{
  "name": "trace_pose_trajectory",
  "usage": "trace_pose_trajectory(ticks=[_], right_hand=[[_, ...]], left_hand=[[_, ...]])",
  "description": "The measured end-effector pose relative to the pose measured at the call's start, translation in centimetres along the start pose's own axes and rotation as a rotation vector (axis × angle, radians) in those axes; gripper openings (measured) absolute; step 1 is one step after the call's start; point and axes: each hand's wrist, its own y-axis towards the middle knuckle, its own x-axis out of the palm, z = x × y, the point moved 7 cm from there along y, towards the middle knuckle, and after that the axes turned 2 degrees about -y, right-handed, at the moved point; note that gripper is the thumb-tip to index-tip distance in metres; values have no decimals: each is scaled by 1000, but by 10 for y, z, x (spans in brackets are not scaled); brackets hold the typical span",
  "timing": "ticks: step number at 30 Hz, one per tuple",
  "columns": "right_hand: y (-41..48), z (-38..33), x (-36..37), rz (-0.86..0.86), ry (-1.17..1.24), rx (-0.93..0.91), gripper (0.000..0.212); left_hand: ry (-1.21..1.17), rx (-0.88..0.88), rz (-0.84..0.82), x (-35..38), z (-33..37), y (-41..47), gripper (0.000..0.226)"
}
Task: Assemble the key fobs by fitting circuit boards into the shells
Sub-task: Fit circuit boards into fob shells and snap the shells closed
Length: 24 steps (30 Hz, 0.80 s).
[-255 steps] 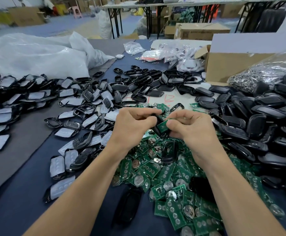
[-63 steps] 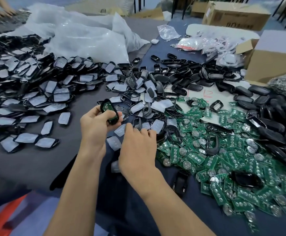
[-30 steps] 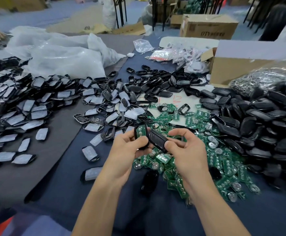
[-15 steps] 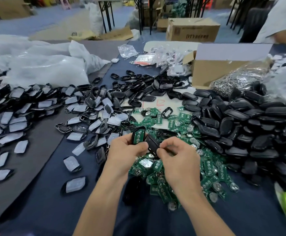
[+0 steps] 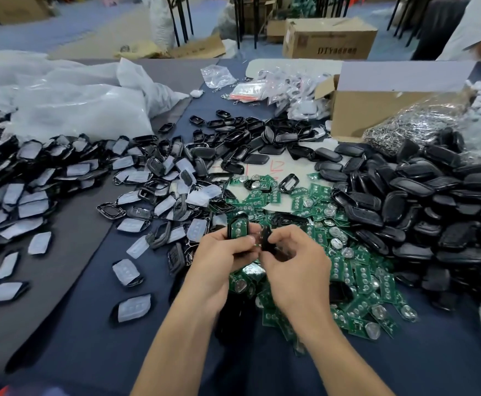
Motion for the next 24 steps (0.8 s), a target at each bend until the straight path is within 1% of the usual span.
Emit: trace_pose_trajectory(ticks=[2,4,6,8,11,14,15,17,19,20,22,24], right_hand=[[5,13,2,-65,315,176,34],[4,23,7,-140,662,330,35],[3,28,7,-187,841,409,34],[3,29,4,-235,918,414,34],[5,29,1,-285,952,390,35],[5,29,0,-305,893,341,37],[4,29,0,-299,861,319,37],[4,30,-1,-278,790,278,38],[4,32,-1,-251,735,243,40],[4,32,0,-241,715,227,41],[4,31,0,-221,673,198,44],[5,31,0,-197,626,179,45]], left_hand=[[-66,-10,-8,1,-1,-1,28],[-80,9,-16,2,-1,-3,33],[-68,60,-4,2,-1,-5,39],[23,112,20,3,0,-8,41],[244,146,12,8,3,-10,35],[368,222,-25,13,7,-11,35],[424,254,11,12,8,-11,38],[572,285,158,5,9,-14,38],[742,304,295,2,13,-21,28],[787,317,341,2,14,-25,24],[810,337,391,5,12,-30,25],[818,378,382,12,10,-35,31]])
